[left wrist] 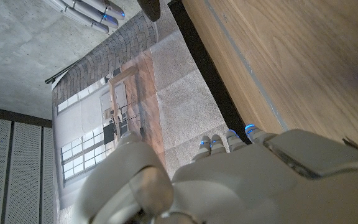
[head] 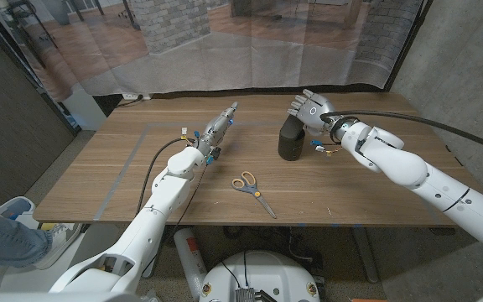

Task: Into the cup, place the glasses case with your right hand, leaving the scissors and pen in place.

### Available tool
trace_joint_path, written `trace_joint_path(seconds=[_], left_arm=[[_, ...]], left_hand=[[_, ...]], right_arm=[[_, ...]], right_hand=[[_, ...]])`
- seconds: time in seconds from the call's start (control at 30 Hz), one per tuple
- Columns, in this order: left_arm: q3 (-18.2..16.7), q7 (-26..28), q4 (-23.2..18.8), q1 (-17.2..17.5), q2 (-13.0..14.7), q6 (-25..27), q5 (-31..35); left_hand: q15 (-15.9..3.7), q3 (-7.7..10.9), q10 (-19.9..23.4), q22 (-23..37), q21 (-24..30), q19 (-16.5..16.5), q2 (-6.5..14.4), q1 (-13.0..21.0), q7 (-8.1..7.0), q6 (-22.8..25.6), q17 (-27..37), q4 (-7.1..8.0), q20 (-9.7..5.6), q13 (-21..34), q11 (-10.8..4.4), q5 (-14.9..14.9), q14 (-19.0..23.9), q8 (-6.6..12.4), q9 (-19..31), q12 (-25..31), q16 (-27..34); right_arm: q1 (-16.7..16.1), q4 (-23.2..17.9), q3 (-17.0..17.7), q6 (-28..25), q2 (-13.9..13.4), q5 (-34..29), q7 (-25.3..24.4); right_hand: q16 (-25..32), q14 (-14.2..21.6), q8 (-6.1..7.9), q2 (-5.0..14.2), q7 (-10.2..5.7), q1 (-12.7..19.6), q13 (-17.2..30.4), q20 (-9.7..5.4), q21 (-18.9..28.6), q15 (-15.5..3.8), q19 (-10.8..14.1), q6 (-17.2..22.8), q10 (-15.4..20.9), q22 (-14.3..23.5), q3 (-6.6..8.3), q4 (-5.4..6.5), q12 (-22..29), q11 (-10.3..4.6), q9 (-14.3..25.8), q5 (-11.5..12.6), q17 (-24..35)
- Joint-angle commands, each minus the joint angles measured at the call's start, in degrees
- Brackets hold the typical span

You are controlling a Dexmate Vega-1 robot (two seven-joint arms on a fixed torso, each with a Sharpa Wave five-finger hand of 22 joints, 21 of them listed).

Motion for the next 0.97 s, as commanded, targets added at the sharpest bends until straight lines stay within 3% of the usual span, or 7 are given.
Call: trace_joint_path(seconds=[0.03, 0.97], left_arm=[[0.2, -0.3, 0.3, -0.3, 0.0, 0.1, 0.2], [0.2, -0.7, 0.4, -0.1, 0.0, 0.0, -0.1]], left_hand=[[-0.07, -0.26, -0.1, 0.3, 0.4, -4.6, 0.5, 0.5, -0.11, 0.2, 0.3, 0.11, 0.36, 0.2, -0.06, 0.0, -3.5, -0.05, 0.2, 0.1, 0.1], [-0.09, -0.54, -0.1, 0.3, 0.4, -4.6, 0.6, 0.6, -0.13, 0.2, 0.2, 0.11, 0.30, 0.2, 0.02, 0.0, -3.5, -0.03, 0.2, 0.1, 0.1]], right_arm=[[-1.4, -0.8, 1.2, -1.6, 0.2, 0.2, -0.2], [-1.3, -1.1, 1.5, -1.3, 0.8, 0.7, 1.8]], right_hand=[[0.3, 0.1, 0.37, 0.08, -0.10, -0.4, 0.1, -0.06, 0.1, -0.66, -0.1, 0.7, 0.4, 0.2, -0.18, 0.03, 0.4, -0.04, 0.0, 0.4, 0.1], [0.7, 0.7, 0.81, 0.10, -0.45, -1.4, 0.0, 0.51, 0.4, -1.28, -0.1, 1.6, 1.1, 0.2, -0.41, 0.42, 1.0, -0.27, -0.2, 0.4, 0.1]])
